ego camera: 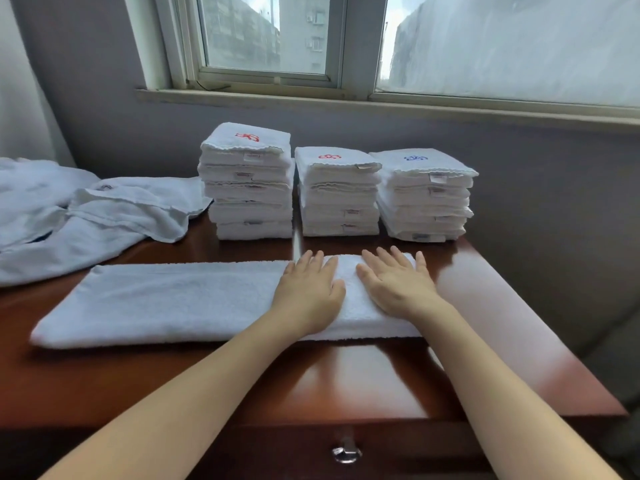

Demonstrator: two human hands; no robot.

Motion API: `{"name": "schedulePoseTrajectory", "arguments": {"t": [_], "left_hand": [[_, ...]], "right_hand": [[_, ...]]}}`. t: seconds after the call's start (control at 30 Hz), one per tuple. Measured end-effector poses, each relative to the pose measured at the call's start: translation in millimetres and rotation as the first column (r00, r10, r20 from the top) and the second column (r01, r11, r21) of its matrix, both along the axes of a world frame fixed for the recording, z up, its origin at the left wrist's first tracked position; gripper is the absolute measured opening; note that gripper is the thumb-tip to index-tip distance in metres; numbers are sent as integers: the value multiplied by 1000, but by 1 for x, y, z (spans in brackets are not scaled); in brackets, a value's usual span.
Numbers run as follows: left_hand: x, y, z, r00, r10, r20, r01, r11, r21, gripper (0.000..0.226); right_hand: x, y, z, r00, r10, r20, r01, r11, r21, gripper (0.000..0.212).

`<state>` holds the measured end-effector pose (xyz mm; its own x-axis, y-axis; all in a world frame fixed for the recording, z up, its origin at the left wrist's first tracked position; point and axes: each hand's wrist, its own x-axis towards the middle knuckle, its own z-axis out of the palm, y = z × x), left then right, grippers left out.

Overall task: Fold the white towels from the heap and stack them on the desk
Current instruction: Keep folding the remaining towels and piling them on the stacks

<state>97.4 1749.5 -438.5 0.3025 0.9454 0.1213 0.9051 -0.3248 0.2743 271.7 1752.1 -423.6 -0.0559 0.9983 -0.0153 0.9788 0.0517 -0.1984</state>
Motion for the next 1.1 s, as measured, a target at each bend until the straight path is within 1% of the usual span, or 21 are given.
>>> {"name": "schedulePoseTrajectory", "arguments": {"t": [0.13,0.27,0.37,0.4,0.47,0.57,0.63,0.7,0.8,0.97,1.03,1.1], "left_hand": [[21,6,-1,999,-15,29,15,1000,11,59],[28,6,-2,992,-35,121,29,998,51,57],[19,1,0,984,-79,163,72,996,47,58],[12,-3,1,985,-93,145,87,995,47,60],[-7,-10,1,991,-101,91,96,994,59,64],[-54,-20,0,1000,-28,6,28,997,76,65],[-89,-23,0,996,30,-89,-22,996,83,62],[-120,-27,0,989,72,-129,-63,996,70,60],[-159,-31,2,981,144,-131,-139,989,47,58],[-224,-36,0,931,332,-153,-336,942,0,61],[-242,-37,-3,913,391,-119,-397,917,-33,62],[-255,-37,-7,898,437,-45,-439,896,-68,63]], "right_hand": [[20,3,1,1000,-25,8,25,1000,5,60],[28,0,3,1000,-5,-8,5,999,51,56],[24,-11,4,998,58,-22,-53,981,186,50],[22,-15,6,997,78,-29,-69,969,235,49],[14,-22,10,989,125,-75,-100,955,278,48],[-18,-26,18,960,236,-151,-186,941,284,50],[-53,-23,19,932,325,-161,-274,921,276,51],[-90,-19,16,904,400,-151,-357,901,248,51],[-142,-11,7,870,473,-135,-444,873,199,52],[-203,-2,0,847,519,-115,-495,849,186,49],[-219,1,-2,846,519,-121,-497,850,177,48],[-229,4,-7,850,516,-103,-500,853,149,48]]}}
